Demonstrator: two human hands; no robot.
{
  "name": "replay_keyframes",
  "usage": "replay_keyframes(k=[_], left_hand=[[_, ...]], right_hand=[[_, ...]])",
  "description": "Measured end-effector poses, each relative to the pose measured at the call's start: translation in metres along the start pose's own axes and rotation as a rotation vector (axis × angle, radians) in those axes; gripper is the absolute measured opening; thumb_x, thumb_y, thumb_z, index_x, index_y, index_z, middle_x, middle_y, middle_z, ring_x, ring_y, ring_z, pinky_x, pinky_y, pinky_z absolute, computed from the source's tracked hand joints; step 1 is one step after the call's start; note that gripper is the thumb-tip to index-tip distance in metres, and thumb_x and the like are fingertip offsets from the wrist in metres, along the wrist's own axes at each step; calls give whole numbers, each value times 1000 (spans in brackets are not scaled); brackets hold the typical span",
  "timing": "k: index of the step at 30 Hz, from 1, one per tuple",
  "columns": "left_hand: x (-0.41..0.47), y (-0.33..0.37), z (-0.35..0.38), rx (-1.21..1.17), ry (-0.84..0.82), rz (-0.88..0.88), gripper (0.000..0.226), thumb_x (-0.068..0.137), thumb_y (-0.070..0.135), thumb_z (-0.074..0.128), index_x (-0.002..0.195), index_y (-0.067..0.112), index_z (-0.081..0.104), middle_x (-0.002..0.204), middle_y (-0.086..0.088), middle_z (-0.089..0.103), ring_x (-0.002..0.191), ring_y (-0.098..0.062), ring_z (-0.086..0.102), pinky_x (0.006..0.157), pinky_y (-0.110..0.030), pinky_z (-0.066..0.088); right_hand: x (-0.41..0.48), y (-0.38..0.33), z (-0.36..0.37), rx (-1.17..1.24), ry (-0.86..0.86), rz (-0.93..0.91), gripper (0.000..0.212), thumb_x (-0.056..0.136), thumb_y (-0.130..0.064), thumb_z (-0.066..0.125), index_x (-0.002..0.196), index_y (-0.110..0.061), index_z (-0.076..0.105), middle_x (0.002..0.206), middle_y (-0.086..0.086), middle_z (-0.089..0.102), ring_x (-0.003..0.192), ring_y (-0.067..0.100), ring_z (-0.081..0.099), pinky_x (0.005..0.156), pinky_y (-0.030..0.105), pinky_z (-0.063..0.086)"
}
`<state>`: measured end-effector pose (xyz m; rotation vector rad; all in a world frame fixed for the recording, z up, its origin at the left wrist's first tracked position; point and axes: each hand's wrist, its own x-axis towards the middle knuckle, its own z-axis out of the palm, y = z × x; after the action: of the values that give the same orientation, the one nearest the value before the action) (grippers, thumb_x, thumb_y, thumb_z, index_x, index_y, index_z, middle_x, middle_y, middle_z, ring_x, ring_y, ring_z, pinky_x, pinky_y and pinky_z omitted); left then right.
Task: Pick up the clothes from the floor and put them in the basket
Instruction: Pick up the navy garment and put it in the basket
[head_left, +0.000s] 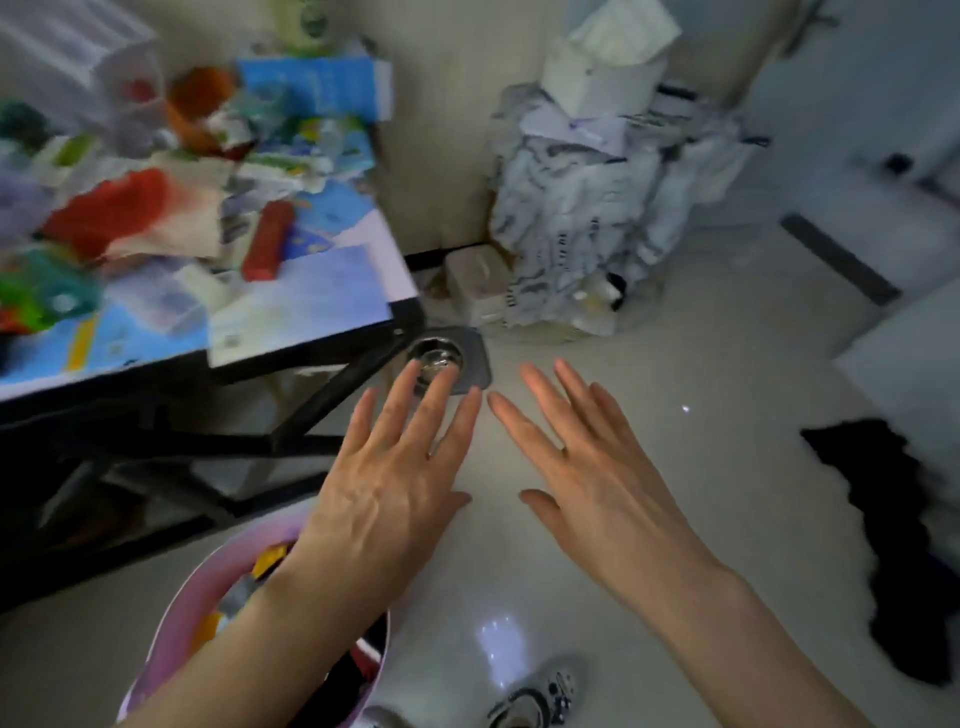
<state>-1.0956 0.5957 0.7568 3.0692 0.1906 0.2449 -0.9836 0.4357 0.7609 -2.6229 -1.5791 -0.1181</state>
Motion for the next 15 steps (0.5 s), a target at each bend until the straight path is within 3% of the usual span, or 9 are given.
replay_keyframes(k=[9,15], left_hand=[[158,204,-23,-22,203,472,95,64,31,80,144,7,35,151,-19,30,138,-42,26,102,-65,34],[242,318,-22,-35,256,684,93,72,26,76,148,8,25,155,-19,21,142,-42,18,106,-64,28]], right_hand=[[-126,183,-73,-197,114,380,106,66,-33,84,149,-22,19,157,13,22,145,35,15,114,55,21],[-197,276,-103,-322,46,599,106,72,-32,80,151,-23,10,160,12,13,147,34,4,117,54,13]])
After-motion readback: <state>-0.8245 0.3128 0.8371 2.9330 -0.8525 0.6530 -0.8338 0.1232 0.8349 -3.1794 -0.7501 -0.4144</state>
